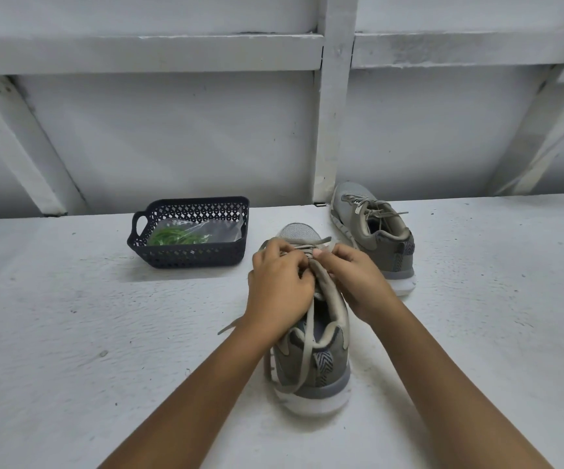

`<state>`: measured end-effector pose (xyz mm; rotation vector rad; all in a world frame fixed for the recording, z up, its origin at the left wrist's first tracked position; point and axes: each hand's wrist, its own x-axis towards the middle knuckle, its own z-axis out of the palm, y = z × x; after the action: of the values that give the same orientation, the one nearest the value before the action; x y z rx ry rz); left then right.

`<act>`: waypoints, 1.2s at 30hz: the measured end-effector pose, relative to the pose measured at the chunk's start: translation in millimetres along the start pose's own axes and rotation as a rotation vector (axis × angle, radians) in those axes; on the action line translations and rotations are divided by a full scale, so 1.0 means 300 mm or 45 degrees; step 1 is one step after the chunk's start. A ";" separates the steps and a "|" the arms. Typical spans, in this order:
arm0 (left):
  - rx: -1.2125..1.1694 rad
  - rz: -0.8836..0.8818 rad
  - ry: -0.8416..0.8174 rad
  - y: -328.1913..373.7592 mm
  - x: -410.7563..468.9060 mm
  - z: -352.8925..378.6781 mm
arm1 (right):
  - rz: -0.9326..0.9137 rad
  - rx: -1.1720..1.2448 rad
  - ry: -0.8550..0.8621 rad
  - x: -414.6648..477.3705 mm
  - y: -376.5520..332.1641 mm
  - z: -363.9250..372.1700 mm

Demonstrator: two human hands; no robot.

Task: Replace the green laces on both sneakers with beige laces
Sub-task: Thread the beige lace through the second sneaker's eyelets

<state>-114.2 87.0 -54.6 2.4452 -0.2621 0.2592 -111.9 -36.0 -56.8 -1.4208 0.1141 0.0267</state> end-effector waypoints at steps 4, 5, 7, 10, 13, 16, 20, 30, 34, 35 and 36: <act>-0.083 0.173 0.227 -0.003 -0.009 0.002 | 0.169 0.077 0.181 0.038 -0.014 0.004; -0.130 0.206 0.285 -0.006 -0.012 -0.001 | 0.186 0.063 0.206 0.041 -0.018 0.006; -0.274 0.220 0.359 -0.008 -0.018 -0.018 | 0.202 -0.008 0.233 0.037 -0.026 0.010; -0.904 0.009 0.263 -0.010 -0.022 -0.076 | 0.211 -0.026 0.276 0.031 -0.034 0.012; -1.764 -0.196 0.155 -0.029 -0.008 -0.172 | 0.236 0.010 0.315 0.035 -0.033 0.012; -1.941 -0.382 0.123 -0.106 0.016 -0.284 | 0.219 0.026 0.354 0.040 -0.020 0.011; -0.800 -0.594 -0.095 -0.191 0.026 -0.367 | 0.147 0.045 0.393 0.040 -0.003 0.018; 0.365 0.242 -0.078 -0.002 -0.001 -0.184 | 0.042 0.014 0.387 0.021 0.001 0.026; 0.658 0.289 -0.176 0.035 0.023 -0.093 | 0.035 0.010 0.392 0.011 -0.007 0.029; 0.630 0.294 -0.163 0.033 0.026 -0.085 | 0.044 0.005 0.394 0.011 -0.008 0.029; 0.564 0.296 -0.145 0.028 0.026 -0.082 | 0.053 0.012 0.397 0.011 -0.009 0.027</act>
<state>-111.7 95.1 -28.7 2.8725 -0.5958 0.3052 -108.0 -28.6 -53.3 -1.4053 0.4000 -0.1615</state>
